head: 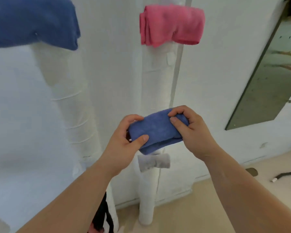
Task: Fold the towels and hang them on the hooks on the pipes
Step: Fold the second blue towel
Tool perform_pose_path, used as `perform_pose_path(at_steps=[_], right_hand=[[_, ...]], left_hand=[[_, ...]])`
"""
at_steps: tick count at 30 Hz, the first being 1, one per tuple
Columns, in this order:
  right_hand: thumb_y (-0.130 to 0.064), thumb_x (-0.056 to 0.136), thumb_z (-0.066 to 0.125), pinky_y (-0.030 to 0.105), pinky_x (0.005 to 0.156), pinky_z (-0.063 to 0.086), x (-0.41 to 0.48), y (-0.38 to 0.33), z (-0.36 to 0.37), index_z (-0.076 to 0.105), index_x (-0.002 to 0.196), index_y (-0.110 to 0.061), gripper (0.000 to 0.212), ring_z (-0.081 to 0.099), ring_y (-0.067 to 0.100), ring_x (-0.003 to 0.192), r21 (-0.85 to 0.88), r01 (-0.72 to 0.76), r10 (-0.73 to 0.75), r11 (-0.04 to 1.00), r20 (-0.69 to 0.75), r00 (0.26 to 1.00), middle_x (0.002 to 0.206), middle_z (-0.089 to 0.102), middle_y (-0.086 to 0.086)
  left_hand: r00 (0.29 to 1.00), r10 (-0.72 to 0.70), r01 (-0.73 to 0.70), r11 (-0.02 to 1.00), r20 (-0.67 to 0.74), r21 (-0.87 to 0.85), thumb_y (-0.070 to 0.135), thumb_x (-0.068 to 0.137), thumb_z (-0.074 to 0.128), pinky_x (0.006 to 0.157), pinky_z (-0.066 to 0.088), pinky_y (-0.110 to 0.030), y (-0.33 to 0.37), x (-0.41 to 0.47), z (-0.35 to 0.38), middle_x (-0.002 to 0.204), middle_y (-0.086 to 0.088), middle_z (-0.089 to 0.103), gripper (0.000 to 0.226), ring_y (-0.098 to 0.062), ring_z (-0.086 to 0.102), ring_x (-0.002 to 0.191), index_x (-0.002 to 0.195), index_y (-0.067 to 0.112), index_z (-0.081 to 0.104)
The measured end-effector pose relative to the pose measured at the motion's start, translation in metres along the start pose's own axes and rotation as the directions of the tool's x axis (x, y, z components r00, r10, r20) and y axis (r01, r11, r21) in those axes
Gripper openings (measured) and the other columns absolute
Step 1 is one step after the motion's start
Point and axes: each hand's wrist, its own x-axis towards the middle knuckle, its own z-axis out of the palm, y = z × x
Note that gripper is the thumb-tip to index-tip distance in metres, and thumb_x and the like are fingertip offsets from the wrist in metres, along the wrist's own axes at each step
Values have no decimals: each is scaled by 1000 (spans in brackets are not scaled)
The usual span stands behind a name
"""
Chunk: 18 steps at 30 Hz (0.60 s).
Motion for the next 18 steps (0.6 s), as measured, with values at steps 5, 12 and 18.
perform_pose_path(at_steps=[5, 12, 18], right_hand=[[-16, 101, 56, 17, 79, 51, 41, -7, -67, 53, 108, -39, 24, 64, 1, 98, 73, 5, -21, 997, 219, 976, 105, 65, -23], [-2, 95, 61, 13, 79, 45, 100, -57, -99, 65, 87, -26, 26, 61, 2, 91, 114, 308, -318, 945, 81, 945, 94, 65, -15], [-3, 96, 60, 13, 75, 50, 156, -133, -119, 69, 86, -25, 26, 65, 0, 92, 191, 450, -465, 872, 38, 885, 106, 66, -3]], left_hand=[[978, 100, -85, 993, -181, 87, 3, 97, 62, 78, 60, -30, 63, 41, 39, 99, 5, 71, 31, -20, 70, 93, 103, 33, 66], [944, 255, -211, 955, -211, 208, 11, 100, 60, 92, 54, -24, 137, 80, 50, 118, 18, 68, 36, -2, 66, 110, 125, 37, 62], [868, 452, -383, 874, -208, 301, 4, 98, 60, 81, 59, -30, 218, 119, 37, 118, 25, 65, 48, -11, 71, 100, 116, 49, 62]])
